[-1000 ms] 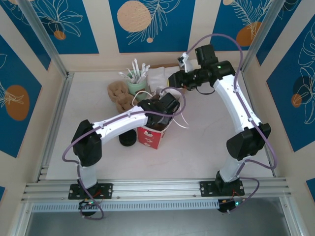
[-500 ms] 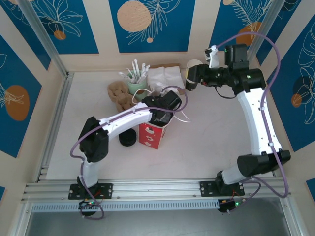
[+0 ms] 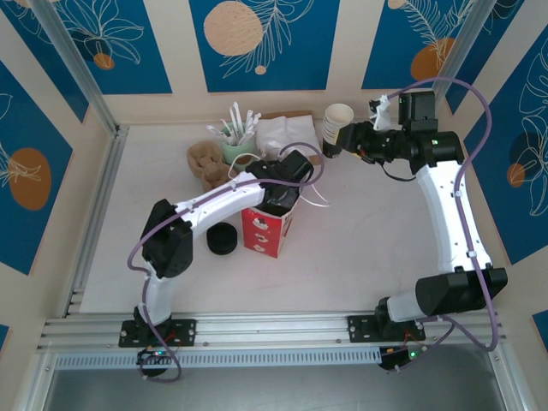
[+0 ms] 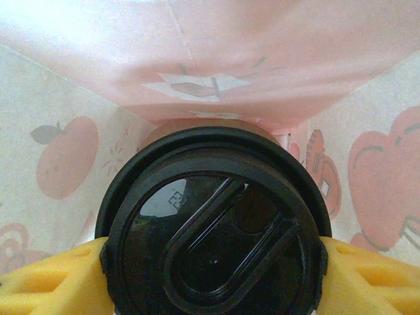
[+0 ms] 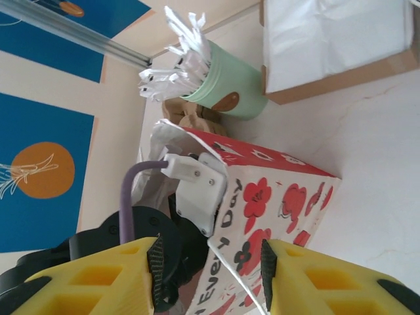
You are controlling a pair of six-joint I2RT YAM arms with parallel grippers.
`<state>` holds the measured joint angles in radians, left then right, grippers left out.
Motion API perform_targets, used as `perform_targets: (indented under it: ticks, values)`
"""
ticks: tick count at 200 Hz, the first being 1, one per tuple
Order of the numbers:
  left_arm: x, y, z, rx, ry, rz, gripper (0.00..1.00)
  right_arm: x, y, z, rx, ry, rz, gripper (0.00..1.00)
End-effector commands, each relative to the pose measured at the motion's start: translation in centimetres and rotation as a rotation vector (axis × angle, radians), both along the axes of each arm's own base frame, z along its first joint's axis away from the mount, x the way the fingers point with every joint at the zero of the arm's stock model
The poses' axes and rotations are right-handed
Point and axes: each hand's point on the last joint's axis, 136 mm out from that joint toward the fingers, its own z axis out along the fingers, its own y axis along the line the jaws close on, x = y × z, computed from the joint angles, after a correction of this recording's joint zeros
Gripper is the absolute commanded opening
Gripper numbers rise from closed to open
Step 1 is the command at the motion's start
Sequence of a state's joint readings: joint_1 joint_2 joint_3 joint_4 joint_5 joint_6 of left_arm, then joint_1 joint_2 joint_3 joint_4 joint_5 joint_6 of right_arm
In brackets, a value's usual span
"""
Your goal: Pack the takeout coffee
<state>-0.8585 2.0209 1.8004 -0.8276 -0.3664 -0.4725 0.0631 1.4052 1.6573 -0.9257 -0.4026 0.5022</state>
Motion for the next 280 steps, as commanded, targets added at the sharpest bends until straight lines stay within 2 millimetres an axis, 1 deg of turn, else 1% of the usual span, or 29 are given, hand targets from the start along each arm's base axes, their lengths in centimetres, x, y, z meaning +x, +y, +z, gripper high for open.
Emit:
perform_targets:
  ticks: [1,58,87,104,121,135,157,168,199,219,243,259,280]
  values:
    - [-0.5,-0.2,-3.0,0.015,0.095,-0.013,0.67,-1.1,0.1,1.1,0.045,-0.019,0.008,0.45]
    - [0.0,-0.7,-4.5,-0.005,0.128,-0.020,0.67,-1.5,0.2,-0.1,0.054,0.026,0.007,0.44]
    - [0.5,-1.0,-4.9,-0.021,0.136,-0.019,0.67,-1.9,0.2,-0.7,0.074,0.058,-0.006,0.44]
    - [0.7,-1.1,-4.8,-0.027,0.137,-0.015,0.67,-1.8,0.3,-1.2,0.092,0.078,-0.017,0.43]
    - [1.0,-1.2,-3.9,-0.037,0.130,-0.008,0.67,-1.5,0.5,-1.8,0.110,0.099,-0.031,0.43]
    - [1.2,-1.1,-3.1,-0.046,0.126,0.006,0.70,-1.0,0.7,-2.2,0.131,0.116,-0.039,0.42]
    - [1.3,-0.9,-1.8,-0.054,0.118,0.027,0.72,-0.3,1.2,-2.5,0.152,0.133,-0.042,0.42]
    - [1.3,-0.9,-1.3,-0.061,0.114,0.035,0.73,0.0,1.7,-2.5,0.161,0.138,-0.029,0.43]
    - [1.3,-0.5,0.0,-0.068,0.098,0.062,0.81,0.7,3.3,-3.3,0.173,0.187,0.001,0.45]
    - [1.5,-0.4,1.0,-0.072,0.085,0.072,0.83,0.6,4.2,-4.0,0.154,0.223,0.018,0.45]
    - [1.6,-0.3,2.0,-0.083,0.073,0.083,0.85,0.4,4.3,-5.7,0.112,0.305,-0.002,0.46]
    - [1.5,-0.2,2.5,-0.084,0.072,0.094,0.88,0.4,4.9,-6.1,0.110,0.315,0.015,0.46]
    - [1.5,0.0,3.0,-0.085,0.073,0.104,0.90,0.4,5.8,-6.0,0.101,0.309,0.043,0.48]
